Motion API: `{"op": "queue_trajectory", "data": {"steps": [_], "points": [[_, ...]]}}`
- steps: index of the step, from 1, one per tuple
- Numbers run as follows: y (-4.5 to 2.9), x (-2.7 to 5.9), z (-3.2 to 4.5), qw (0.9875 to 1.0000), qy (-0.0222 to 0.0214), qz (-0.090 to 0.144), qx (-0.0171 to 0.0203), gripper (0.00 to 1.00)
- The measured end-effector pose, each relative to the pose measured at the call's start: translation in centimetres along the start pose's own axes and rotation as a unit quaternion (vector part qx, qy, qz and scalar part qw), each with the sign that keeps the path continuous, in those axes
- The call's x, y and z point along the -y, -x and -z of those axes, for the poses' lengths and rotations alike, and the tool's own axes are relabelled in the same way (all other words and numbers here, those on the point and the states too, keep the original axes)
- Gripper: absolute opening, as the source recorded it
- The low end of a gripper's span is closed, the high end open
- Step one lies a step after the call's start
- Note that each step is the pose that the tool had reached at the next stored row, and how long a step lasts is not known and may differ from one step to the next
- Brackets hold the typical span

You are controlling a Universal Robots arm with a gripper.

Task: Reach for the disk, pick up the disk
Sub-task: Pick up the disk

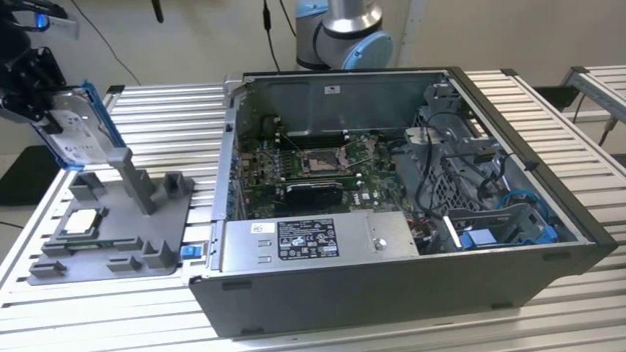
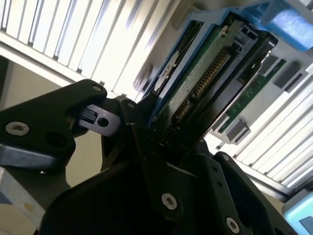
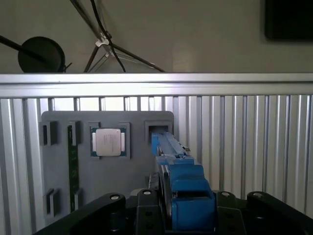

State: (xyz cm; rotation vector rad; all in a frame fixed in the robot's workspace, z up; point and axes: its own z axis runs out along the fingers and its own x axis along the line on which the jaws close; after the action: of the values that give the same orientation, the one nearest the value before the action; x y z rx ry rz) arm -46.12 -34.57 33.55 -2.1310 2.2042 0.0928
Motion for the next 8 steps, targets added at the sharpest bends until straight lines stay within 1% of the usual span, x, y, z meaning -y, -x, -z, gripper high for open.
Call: {"op": "queue_trajectory", "data": {"steps": [8], "points": [[0.13,0.01,1.32,1.0,0.0,0.0,0.0,0.0]]}}
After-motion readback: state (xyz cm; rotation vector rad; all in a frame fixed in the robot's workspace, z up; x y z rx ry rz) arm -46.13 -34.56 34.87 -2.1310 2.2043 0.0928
